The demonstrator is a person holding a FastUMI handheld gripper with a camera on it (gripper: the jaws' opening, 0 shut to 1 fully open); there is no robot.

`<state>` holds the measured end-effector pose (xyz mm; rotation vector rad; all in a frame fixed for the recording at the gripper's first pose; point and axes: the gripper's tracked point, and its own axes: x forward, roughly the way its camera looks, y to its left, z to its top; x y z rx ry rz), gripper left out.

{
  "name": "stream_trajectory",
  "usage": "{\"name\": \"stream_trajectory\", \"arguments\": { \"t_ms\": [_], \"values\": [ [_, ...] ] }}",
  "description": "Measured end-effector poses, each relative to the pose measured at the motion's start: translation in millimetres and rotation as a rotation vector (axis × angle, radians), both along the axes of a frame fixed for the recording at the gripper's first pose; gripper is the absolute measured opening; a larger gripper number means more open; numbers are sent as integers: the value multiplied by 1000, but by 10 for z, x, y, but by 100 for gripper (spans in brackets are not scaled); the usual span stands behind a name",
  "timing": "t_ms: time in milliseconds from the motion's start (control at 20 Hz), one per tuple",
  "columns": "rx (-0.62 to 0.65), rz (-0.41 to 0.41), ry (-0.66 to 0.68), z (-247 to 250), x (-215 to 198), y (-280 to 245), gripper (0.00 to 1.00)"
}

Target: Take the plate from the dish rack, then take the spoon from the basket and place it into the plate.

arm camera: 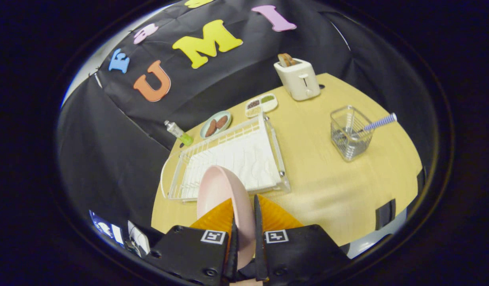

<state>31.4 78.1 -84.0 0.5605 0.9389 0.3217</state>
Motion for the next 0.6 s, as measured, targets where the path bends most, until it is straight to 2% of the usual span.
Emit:
{"name": "stream_trajectory", "arguments": {
  "t_ms": [250, 400, 600],
  "values": [
    [118, -21, 116, -662, -260, 2, 23],
    [192, -45, 159, -915, -205, 37, 23],
    [233, -56, 142, -976, -47, 37, 24]
  ]
}}
